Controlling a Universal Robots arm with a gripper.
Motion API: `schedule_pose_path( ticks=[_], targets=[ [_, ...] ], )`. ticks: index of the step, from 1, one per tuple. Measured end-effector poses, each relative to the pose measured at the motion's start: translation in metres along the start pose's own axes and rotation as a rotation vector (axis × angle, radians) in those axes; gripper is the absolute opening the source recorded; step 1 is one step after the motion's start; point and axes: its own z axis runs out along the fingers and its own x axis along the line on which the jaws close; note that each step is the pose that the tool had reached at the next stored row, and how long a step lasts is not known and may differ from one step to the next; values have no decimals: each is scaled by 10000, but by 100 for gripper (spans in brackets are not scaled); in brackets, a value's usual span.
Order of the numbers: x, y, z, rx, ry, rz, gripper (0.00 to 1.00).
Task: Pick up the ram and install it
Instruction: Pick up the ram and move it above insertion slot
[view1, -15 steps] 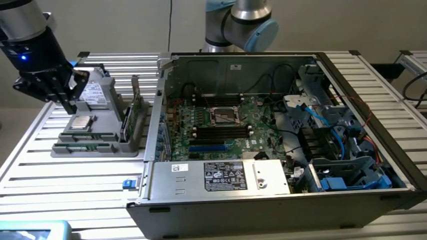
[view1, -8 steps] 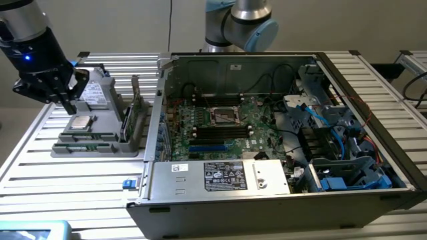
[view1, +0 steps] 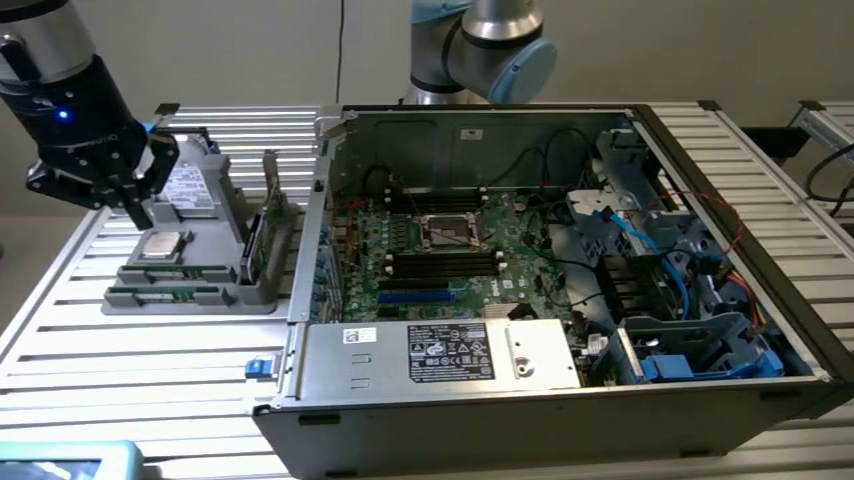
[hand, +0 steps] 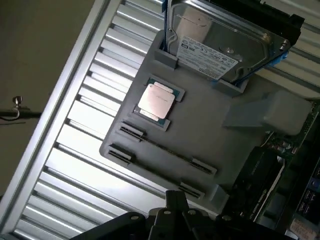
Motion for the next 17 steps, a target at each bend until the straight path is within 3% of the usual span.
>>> schedule_pose_path(
  ticks=[17],
  targets=[
    [0,-1,3,-2,60,-3102,11]
  ],
)
